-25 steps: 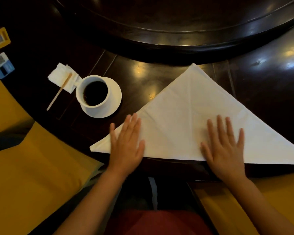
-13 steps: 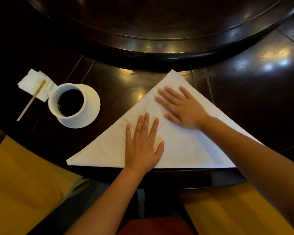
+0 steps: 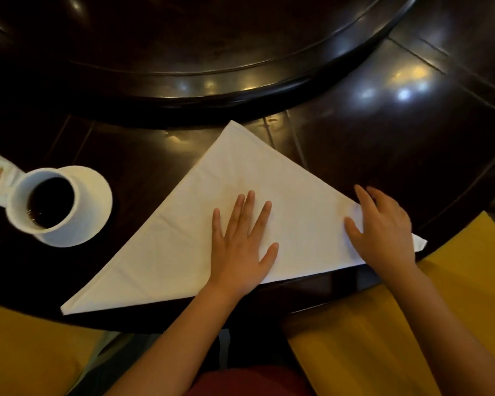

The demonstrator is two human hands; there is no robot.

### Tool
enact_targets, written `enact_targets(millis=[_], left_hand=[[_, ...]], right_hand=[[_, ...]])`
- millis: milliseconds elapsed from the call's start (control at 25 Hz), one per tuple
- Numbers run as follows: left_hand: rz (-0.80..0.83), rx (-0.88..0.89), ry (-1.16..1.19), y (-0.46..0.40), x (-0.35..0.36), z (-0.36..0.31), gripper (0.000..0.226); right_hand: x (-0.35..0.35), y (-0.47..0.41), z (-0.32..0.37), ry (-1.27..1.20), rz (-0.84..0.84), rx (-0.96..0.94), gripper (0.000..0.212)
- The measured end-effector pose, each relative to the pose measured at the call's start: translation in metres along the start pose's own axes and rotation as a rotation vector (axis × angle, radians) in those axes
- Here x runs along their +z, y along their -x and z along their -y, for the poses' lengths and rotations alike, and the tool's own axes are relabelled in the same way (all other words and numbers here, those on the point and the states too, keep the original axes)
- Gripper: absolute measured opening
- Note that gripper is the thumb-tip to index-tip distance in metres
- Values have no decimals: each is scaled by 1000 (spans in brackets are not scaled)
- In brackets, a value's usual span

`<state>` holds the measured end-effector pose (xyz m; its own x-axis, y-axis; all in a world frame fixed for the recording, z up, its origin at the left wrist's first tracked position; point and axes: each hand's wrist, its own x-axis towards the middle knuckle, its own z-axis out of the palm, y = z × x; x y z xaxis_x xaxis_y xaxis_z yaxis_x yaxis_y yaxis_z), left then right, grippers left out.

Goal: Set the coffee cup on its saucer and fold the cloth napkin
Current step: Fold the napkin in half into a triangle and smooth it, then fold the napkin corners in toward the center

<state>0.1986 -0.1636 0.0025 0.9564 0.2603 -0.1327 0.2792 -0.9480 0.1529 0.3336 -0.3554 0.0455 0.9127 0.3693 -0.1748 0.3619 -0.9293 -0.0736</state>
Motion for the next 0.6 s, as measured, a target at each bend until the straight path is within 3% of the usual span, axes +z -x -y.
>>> enact_targets(millis=[320,600], left_hand=[[41,54,-67,-2,3,-3,88],[59,59,-91,-3,2,-4,91]], right_hand=[[-21,26,-58,180,170,344,56],[-23,33,-72,-499,99,526,31]])
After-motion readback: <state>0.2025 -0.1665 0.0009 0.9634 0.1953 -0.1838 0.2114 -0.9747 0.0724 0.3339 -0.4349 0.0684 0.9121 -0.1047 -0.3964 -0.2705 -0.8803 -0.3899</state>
